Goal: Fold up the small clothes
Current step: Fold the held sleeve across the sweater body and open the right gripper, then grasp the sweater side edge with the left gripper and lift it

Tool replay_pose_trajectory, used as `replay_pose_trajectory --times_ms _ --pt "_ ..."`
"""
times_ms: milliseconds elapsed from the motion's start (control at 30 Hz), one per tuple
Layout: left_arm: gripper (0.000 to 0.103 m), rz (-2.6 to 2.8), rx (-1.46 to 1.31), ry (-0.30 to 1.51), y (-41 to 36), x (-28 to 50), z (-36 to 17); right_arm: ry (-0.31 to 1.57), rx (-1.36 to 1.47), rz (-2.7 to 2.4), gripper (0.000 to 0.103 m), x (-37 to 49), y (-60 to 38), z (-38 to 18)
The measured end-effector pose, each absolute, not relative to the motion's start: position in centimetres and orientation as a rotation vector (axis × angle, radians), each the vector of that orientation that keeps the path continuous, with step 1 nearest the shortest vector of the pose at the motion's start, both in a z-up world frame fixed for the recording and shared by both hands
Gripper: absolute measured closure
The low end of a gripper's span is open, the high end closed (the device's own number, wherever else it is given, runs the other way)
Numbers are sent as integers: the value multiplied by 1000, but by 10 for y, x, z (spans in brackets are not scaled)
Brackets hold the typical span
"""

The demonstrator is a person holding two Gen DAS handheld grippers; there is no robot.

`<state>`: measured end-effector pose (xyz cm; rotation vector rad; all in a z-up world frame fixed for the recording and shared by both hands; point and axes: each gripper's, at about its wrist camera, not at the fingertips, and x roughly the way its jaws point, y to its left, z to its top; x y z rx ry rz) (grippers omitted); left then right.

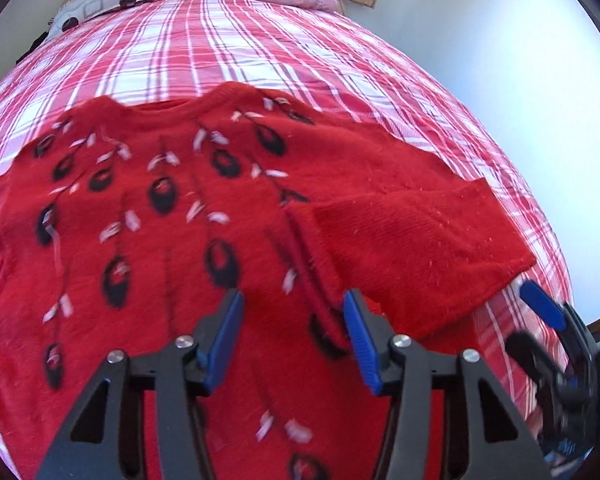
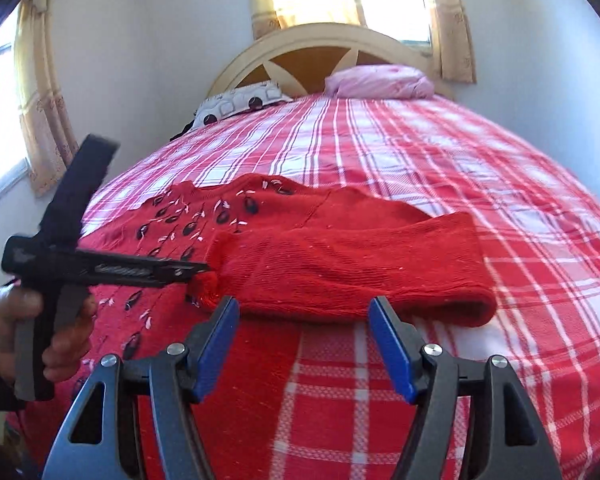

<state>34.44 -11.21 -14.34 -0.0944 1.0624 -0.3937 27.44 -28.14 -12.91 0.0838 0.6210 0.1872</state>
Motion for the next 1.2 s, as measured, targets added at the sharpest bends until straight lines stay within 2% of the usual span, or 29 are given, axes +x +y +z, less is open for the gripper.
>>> replay_pose_trajectory --times_ms 200,300,367,500,533,633,667,700,1200 --pt "49 -402 -128 1071 -122 357 -142 587 -7 194 35 267 -272 -131" --pt "49 -417 -150 1075 -123 358 -143 561 -5 202 35 261 -273 -129" --pt "46 -402 -139 1073 -124 359 -144 566 5 196 35 261 -276 -130" --pt "47 -413 -98 1063 -131 359 -144 594 23 169 35 266 -278 -134" --pt "50 -425 -94 1063 -132 359 -144 592 28 163 35 266 -279 -133" --pt "81 -444 -94 1050 -133 358 -144 589 37 143 35 264 -280 -133" --pt "89 -435 -94 1050 -131 359 -145 591 36 141 35 264 -280 -134" --pt "92 -428 -100 1047 -129 360 -145 592 35 140 35 265 -279 -134" --pt "95 -293 -190 883 -12 363 -85 552 9 150 35 257 -274 -131"
